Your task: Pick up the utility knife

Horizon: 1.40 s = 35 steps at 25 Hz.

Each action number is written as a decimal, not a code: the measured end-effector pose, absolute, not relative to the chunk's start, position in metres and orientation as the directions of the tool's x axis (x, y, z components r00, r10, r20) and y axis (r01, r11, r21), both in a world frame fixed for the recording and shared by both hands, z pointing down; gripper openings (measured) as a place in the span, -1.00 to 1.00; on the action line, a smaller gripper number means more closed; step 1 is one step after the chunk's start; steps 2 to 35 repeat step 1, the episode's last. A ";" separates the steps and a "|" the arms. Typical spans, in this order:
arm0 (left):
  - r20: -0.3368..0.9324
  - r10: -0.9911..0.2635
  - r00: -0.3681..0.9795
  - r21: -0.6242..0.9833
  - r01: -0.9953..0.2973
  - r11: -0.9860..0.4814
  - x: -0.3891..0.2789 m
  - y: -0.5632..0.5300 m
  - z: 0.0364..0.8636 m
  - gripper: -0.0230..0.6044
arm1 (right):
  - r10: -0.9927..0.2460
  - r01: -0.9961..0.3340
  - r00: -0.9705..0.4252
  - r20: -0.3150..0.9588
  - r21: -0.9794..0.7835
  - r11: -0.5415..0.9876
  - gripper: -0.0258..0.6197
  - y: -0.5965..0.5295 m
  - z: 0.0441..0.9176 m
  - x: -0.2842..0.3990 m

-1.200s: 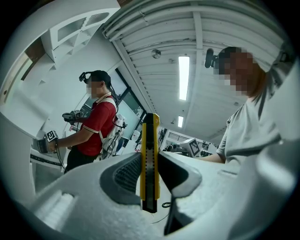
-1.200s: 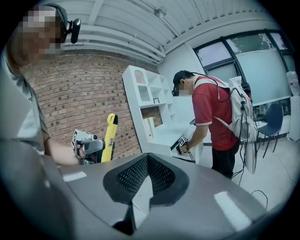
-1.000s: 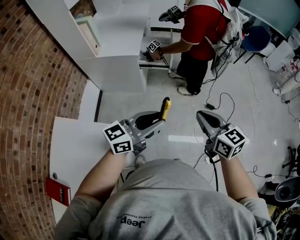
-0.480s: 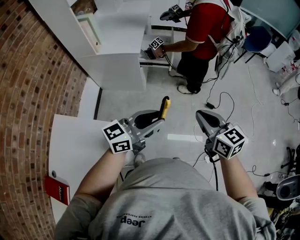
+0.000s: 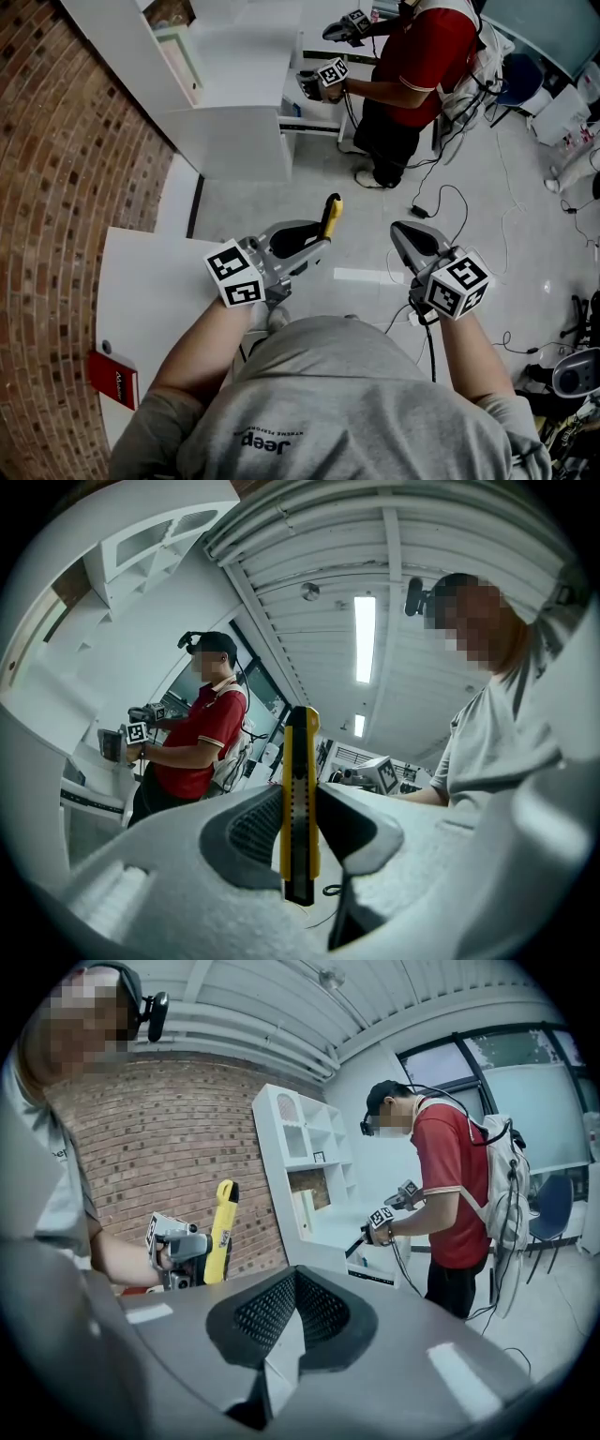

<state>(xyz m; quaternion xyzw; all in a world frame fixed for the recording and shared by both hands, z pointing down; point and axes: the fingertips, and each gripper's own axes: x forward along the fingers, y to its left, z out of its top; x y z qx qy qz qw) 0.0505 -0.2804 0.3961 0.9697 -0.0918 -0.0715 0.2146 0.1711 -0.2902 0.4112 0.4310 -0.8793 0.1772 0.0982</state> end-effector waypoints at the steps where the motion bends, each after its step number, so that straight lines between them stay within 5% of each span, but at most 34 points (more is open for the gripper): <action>1: -0.099 -0.208 0.973 0.429 -0.147 -0.891 0.050 -0.280 0.396 -0.56 | -0.722 -0.793 -0.609 0.327 -0.225 0.567 -0.90 -0.290 0.412 0.171; 35: -0.099 -0.208 0.973 0.429 -0.147 -0.891 0.050 -0.280 0.396 -0.56 | -0.722 -0.793 -0.609 0.327 -0.225 0.567 -0.90 -0.290 0.412 0.171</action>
